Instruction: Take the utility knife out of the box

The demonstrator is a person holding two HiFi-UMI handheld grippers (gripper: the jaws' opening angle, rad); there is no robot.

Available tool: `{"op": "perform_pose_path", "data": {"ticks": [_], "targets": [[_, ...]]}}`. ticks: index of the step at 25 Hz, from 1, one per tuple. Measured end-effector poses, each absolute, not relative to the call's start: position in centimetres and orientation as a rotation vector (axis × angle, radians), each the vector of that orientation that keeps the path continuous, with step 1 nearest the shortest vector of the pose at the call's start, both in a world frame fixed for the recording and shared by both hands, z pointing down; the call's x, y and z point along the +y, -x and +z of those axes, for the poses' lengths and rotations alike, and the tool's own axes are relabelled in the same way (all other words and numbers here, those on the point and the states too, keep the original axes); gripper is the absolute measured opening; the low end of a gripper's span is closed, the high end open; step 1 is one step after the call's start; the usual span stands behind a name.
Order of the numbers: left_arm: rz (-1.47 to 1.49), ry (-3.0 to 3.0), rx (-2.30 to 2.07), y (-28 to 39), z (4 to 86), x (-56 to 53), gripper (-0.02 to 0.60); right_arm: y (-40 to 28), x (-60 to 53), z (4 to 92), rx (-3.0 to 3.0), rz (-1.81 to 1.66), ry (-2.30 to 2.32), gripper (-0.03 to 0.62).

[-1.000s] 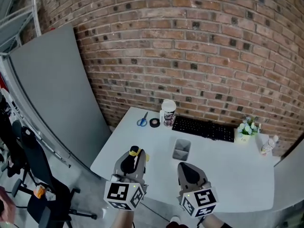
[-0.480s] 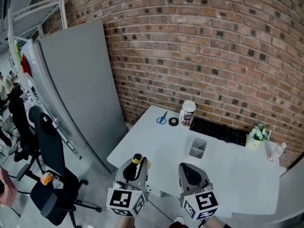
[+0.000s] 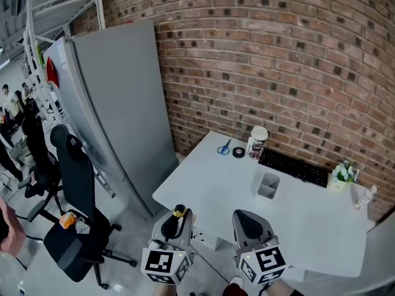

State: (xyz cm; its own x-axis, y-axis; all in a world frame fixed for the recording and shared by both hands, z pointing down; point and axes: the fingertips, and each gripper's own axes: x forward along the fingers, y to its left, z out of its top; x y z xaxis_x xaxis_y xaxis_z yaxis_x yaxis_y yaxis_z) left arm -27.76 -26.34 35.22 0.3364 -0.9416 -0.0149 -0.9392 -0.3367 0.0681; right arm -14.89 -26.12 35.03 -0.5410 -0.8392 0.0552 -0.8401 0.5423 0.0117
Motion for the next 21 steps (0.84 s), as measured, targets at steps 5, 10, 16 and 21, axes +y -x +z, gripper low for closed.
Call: {"op": "perform_pose_path", "data": {"ticks": [5, 10, 16, 21], "targets": [[-0.076, -2.503, -1.807, 29.7, 35.7, -24.6, 0.071, 17.1, -24.6, 35.3, -2.722, 0.006, -1.433, 0.008], [-0.066, -2.476, -1.828, 31.7, 36.5, -22.8, 0.071, 19.1, -23.1, 35.8, -2.730, 0.009, -1.399, 0.008], [-0.048, -2.447, -1.852, 33.7, 37.4, -20.7, 0.071, 21.0, -21.4, 36.1, -2.744, 0.001, -1.363, 0.008], [-0.045, -2.435, -1.859, 35.0, 37.6, -19.4, 0.071, 22.3, -20.0, 36.1, -2.752, -0.004, -1.345, 0.008]]}}
